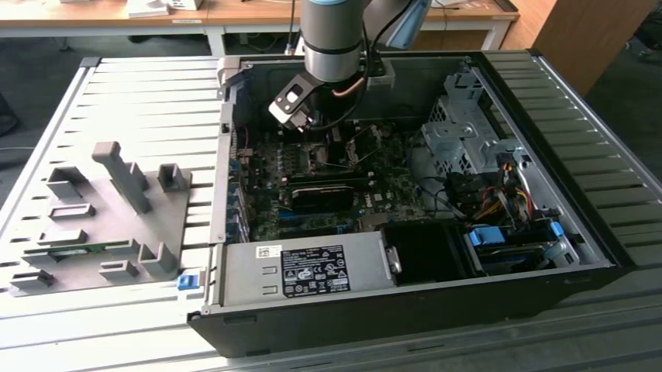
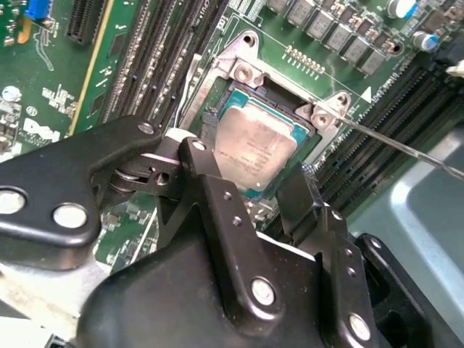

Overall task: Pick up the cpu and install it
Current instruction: 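Place the cpu into insertion slot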

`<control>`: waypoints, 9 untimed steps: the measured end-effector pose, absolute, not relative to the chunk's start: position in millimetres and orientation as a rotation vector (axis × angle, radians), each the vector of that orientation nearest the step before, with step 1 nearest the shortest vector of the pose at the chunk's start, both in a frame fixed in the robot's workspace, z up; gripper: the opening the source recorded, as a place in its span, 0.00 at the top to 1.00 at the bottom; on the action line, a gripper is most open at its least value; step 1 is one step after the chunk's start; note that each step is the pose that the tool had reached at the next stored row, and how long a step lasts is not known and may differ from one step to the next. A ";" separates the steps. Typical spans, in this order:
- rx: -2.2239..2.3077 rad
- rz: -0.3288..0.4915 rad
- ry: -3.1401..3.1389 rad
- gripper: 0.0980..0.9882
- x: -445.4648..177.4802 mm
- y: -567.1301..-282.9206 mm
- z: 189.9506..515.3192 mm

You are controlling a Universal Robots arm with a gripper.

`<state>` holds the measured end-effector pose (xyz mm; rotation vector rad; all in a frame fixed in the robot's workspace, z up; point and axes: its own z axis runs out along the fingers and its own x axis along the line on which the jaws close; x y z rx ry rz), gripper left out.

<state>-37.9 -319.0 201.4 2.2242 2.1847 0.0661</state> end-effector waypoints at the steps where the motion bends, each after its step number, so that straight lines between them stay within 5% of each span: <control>1: 2.224 0.066 2.185 0.44 -37.9 -319.0 202.8; 3: 2.225 0.064 2.186 0.45 -37.8 -319.0 205.0; 6: 2.226 0.063 2.186 0.66 -37.7 -319.0 207.9; 9: 2.226 0.061 2.187 0.72 -37.7 -319.0 209.8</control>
